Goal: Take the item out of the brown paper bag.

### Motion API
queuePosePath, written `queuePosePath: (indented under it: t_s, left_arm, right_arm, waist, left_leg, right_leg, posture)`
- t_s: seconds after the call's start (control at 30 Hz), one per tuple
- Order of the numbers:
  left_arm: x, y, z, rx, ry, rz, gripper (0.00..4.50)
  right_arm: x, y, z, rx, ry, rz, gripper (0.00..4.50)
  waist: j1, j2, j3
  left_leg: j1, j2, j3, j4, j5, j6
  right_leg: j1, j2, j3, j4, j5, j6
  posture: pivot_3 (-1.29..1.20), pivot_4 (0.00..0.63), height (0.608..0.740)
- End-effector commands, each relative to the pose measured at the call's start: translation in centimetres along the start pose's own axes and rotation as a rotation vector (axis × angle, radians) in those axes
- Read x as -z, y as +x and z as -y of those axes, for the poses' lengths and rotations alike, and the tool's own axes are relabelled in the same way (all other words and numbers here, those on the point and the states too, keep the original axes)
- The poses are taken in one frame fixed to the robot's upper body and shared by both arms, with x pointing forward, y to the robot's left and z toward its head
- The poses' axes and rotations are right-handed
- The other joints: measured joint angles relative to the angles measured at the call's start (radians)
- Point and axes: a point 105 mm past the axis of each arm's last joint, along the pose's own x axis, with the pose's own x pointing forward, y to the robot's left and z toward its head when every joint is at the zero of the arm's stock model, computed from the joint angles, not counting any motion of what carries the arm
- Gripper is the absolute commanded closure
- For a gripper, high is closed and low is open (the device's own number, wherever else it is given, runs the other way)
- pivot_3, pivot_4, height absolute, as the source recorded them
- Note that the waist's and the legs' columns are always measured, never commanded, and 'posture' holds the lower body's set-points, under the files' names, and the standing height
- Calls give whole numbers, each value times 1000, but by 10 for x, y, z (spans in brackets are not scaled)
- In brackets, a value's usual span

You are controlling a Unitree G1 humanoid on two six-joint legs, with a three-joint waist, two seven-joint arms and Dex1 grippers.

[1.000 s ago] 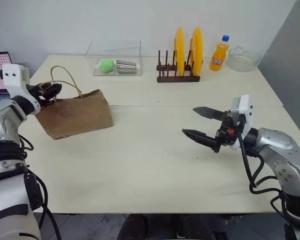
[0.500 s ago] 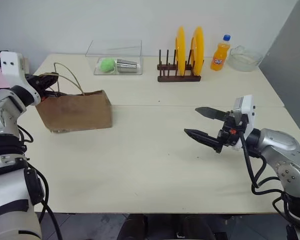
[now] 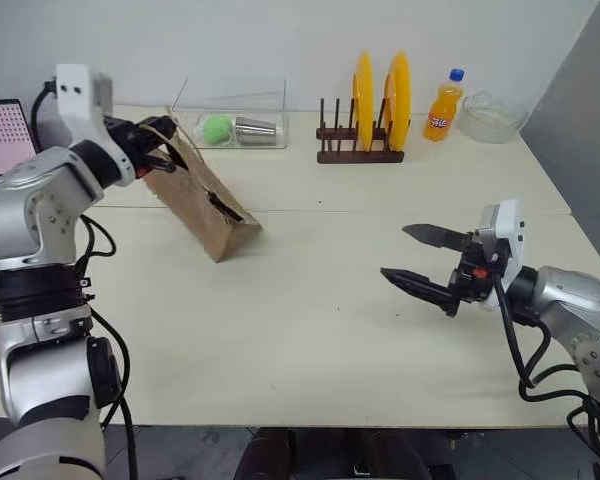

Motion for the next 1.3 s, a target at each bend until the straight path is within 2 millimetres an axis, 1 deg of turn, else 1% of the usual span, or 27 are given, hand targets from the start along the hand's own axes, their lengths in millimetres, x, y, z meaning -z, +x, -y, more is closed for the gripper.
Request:
queuePosePath:
  t_s: [0.03,0.13,0.23,0.33,0.37,0.47,0.63,0.73,0.9,1.03,1.1,1.23,1.3]
  left_arm:
    - [-39,3,19,16,35,107,4455]
    - [-45,10,32,28,27,114,4455]
    - [-55,16,45,41,24,135,4455]
    - [-60,23,54,47,10,150,4455]
    - [-61,26,60,53,8,150,4455]
    - [-59,37,81,85,-12,153,4455]
    - [-53,50,102,103,-88,149,4455]
    - [-51,57,111,104,-113,146,4455]
    - [-57,65,115,77,-152,163,4455]
    - [-56,74,128,84,-197,160,4455]
    - [-55,79,138,94,-216,158,4455]
    - [-45,91,156,89,-264,132,4455]
    - [-41,94,161,83,-276,124,4455]
  right_arm:
    - [-13,-7,-8,-20,-53,18,0]
    - [-12,-11,-11,-22,-52,3,0]
    - [-10,-15,-15,-35,-45,-23,0]
    - [-10,-17,-18,-38,-43,-35,0]
    - [-10,-17,-18,-37,-43,-40,0]
    - [-11,-19,-19,-32,-41,-57,0]
    - [-10,-20,-21,-24,-34,-76,0]
    - [-8,-22,-22,-19,-28,-95,0]
    - [-3,-28,-22,-2,-22,-119,0]
    - [3,-33,-23,3,-11,-132,0]
    - [6,-33,-24,3,-7,-136,0]
    - [15,-38,-26,8,3,-147,0]
    - [18,-39,-27,9,3,-150,0]
  waist:
    - [0,0,0]
    - [0,-1,0]
    - [0,-1,1]
    - [-1,-2,1]
    - [0,-2,1]
    - [1,-2,1]
    - [0,-2,1]
    - [2,-3,2]
    - [2,-3,2]
    - [6,-3,2]
    - [7,-4,2]
    - [8,-4,2]
    - [7,-4,3]
  left_leg:
    - [0,0,0,0,0,0]
    - [0,0,0,2,0,0]
    - [0,0,0,5,0,0]
    - [0,0,0,9,0,0]
    - [0,0,0,10,0,0]
    - [0,0,0,11,0,0]
    - [1,-1,0,12,1,0]
    - [0,-1,0,12,1,0]
    - [0,-1,0,12,1,0]
    - [0,-1,0,12,1,0]
    - [0,-2,1,12,1,0]
    - [0,-2,1,12,1,0]
    - [0,-2,1,12,1,-1]
  right_leg:
    - [0,0,0,0,0,0]
    - [0,0,0,3,0,0]
    - [0,0,0,6,0,0]
    - [0,0,0,10,0,1]
    - [0,0,0,10,-2,3]
    - [0,0,1,12,-3,5]
    - [0,0,1,12,-2,6]
    - [0,0,1,12,-2,5]
    - [0,0,1,12,-2,5]
    - [0,0,1,11,-2,6]
    - [0,0,2,11,-2,6]
    - [0,0,2,11,-2,7]
    - [0,0,2,11,-2,7]
  posture:
    - [0,150,740]
    - [0,150,740]
    - [0,150,740]
    - [0,150,740]
    - [0,150,740]
    - [0,150,740]
    - [0,150,740]
    - [0,150,740]
    - [0,150,740]
    - [0,150,740]
    - [0,150,740]
    - [0,150,740]
    - [0,150,740]
